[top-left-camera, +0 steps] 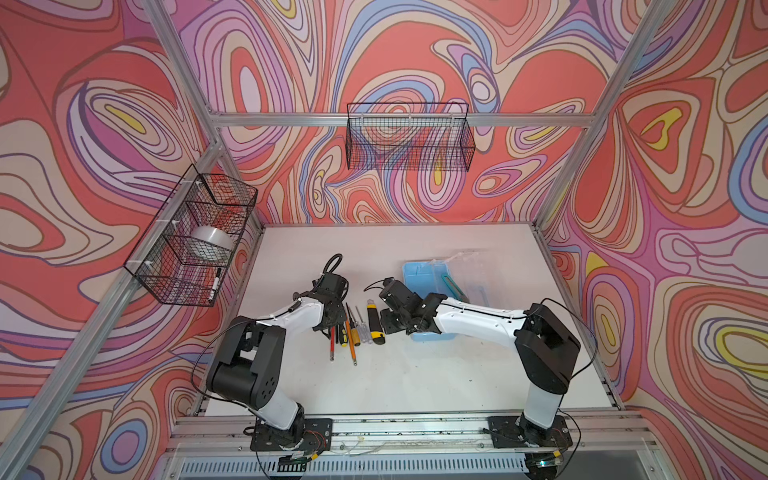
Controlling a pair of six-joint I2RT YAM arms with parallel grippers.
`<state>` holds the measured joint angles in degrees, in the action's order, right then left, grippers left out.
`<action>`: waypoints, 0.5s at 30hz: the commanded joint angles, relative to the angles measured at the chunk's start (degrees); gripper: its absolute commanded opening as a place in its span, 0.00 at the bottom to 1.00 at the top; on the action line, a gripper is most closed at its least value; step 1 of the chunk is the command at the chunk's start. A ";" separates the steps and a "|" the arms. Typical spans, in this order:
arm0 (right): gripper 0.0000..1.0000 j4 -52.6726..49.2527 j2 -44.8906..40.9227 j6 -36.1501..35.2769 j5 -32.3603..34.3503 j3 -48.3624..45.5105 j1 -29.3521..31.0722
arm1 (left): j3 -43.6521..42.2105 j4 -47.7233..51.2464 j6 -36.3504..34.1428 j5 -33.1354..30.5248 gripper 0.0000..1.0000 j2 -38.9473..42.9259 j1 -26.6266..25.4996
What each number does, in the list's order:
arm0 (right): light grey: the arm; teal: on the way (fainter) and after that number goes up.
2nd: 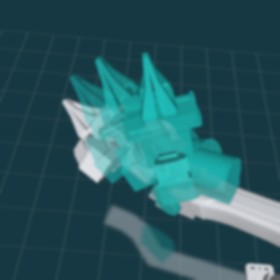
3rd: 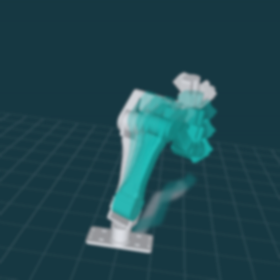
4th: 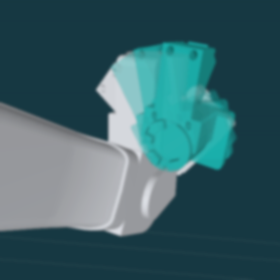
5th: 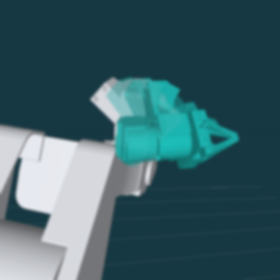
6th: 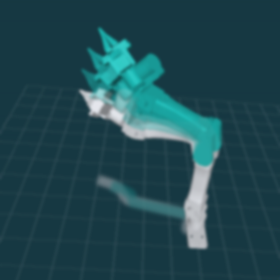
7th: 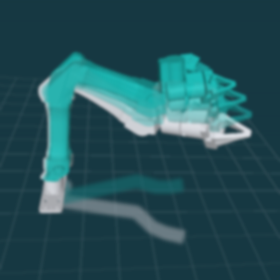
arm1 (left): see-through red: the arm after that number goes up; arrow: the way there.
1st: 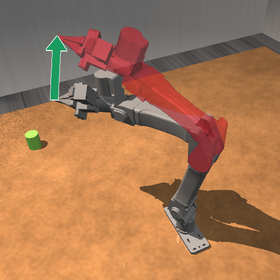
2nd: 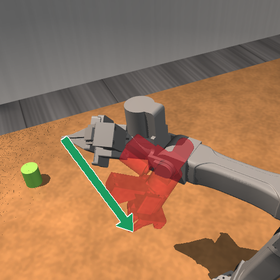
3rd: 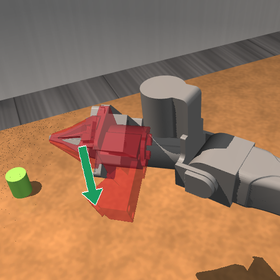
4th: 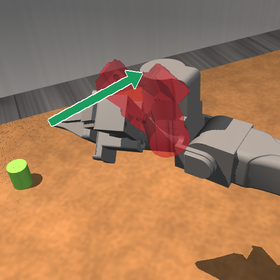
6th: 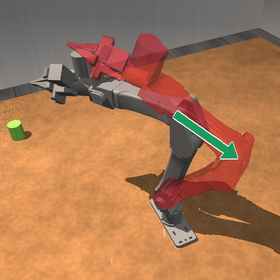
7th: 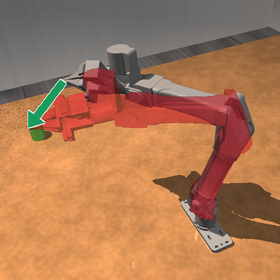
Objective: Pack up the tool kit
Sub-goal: 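Lower the left gripper onto the red-handled hex key and grasp it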
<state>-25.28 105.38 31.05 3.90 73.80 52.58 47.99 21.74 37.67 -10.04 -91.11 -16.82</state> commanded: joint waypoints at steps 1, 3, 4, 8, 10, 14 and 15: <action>0.44 1.09 -0.49 0.49 0.41 -0.90 0.00 | -1.05 -0.16 -0.24 0.04 0.28 -1.76 0.23; 0.44 1.37 -0.49 0.68 0.06 -1.00 0.09 | -1.14 -0.31 -0.21 0.11 0.28 -1.94 0.21; 0.44 1.47 -0.48 0.67 0.05 -1.03 0.03 | -1.14 -0.34 -0.17 0.13 0.29 -2.04 0.29; 0.44 1.37 -0.07 0.67 0.08 -0.95 0.07 | -0.42 0.24 -0.14 0.16 0.28 -2.88 0.37; 0.44 1.41 0.02 0.66 -0.04 -1.06 0.03 | -0.16 0.41 -0.04 0.13 0.28 -3.35 0.36; 0.44 1.55 0.25 0.61 -0.04 -1.04 -0.01 | 0.74 1.23 -0.21 0.46 0.23 -4.50 0.38; 0.44 1.55 0.15 0.65 -0.03 -1.02 0.05 | 0.95 1.44 -0.15 0.46 0.21 -4.75 0.35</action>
<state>-24.29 105.38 31.20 3.62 73.49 52.58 48.47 20.97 37.67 -10.09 -93.36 -16.82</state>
